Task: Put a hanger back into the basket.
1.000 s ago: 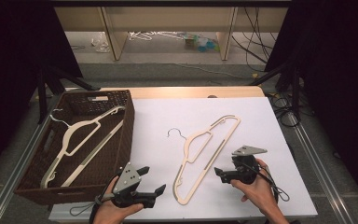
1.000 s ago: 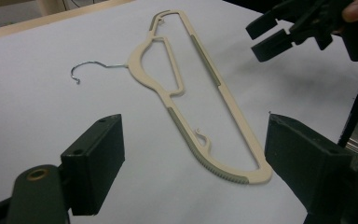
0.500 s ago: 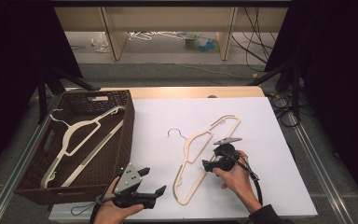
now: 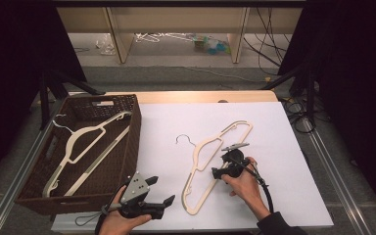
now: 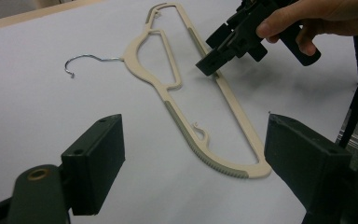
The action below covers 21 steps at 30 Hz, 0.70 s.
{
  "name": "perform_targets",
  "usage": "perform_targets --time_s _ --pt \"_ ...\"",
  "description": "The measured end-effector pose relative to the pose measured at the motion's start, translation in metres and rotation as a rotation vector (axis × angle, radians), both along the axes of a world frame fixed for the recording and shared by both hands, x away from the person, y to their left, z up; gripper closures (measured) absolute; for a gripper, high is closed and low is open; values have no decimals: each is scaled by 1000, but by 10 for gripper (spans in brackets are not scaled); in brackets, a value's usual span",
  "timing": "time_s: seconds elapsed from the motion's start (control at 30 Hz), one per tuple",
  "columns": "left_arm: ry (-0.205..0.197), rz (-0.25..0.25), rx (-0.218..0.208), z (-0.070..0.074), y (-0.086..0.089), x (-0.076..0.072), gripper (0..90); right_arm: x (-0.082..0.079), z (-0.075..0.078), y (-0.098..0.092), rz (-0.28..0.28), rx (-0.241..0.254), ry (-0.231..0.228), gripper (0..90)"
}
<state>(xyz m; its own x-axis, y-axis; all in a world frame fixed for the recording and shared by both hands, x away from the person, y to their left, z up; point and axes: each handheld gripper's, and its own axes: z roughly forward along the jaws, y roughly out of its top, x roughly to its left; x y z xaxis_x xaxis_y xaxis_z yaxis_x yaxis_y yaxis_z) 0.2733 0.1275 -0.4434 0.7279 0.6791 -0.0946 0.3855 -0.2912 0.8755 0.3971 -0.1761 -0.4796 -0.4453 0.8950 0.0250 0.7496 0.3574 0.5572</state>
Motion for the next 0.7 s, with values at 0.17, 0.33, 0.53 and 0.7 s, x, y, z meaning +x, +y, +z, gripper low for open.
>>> perform_targets --time_s 0.17,0.33,0.53,0.7 --pt "-3 2 -7 0 0 0 203 2 0 3 -4 -19 -11 183" --pt "-3 3 -4 -1 1 1 203 3 1 3 -11 -39 -9 224" --pt "-3 4 -8 -1 0 1 205 3 2 4 -26 -55 2 221" --pt "-2 3 -1 -2 0 1 207 4 2 6 -26 -61 30 189"
